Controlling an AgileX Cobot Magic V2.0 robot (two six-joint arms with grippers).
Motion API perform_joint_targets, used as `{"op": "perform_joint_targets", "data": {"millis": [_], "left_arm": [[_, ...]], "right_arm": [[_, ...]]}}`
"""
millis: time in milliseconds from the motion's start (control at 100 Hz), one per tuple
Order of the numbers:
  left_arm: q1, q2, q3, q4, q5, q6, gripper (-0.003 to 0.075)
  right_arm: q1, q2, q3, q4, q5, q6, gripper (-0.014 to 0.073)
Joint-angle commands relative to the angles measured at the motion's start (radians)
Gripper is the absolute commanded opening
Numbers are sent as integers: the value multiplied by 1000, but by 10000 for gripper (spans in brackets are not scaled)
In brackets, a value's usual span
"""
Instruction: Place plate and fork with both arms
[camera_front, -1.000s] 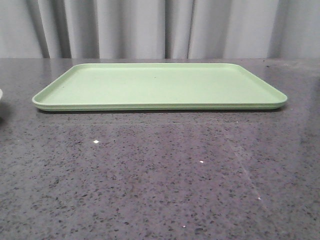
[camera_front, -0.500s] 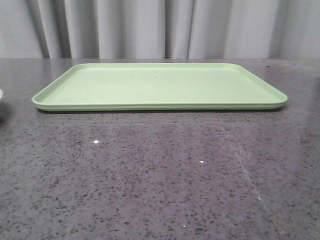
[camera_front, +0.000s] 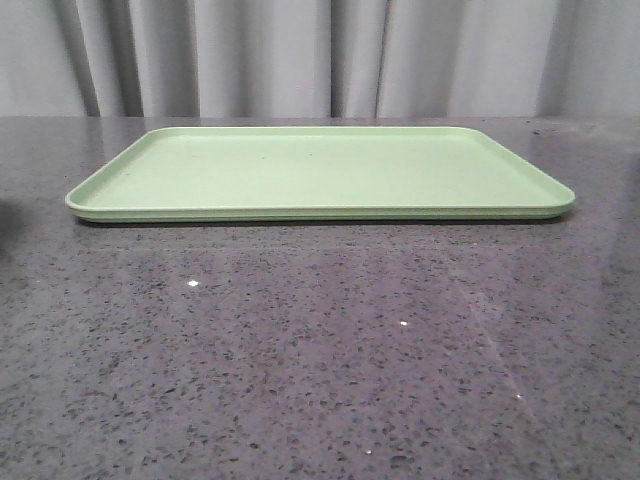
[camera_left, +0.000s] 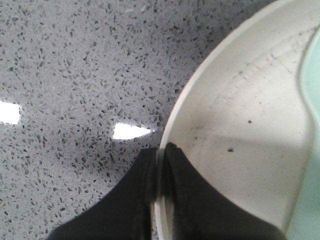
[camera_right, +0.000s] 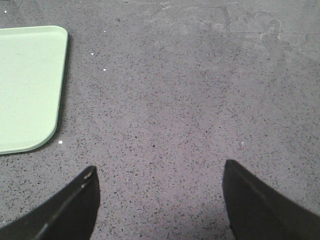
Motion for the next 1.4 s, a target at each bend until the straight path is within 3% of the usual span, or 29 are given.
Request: {"op": "perform_joint_targets", "data": {"millis": [0,200,490,650,1020,1270,1390], "left_arm": [[0,-14,-20,-24,-14,1,-20],[12,-45,-23,-48,-12,1,-20],[127,-150,-80,-257,14,102,-20],[155,-197,-92,-285,35,115,-20],[155,-223,-203,-375,63,146,-20],[149,-215,-244,-556,20,221,-20],[94,-182,-244,-646,-32,251,-21]], "right_arm": [[1,12,-34,-10,-74,-3,523],[1,12,-34,-10,-75,-3,523],[1,12,-34,-10,-76,-3,523],[1,12,-34,-10,-76,-3,523],[1,12,-34,-10,-76,-3,523],[1,12,-34,-10,-74,-3,523],[1,12,-34,-10,-74,-3,523]]}}
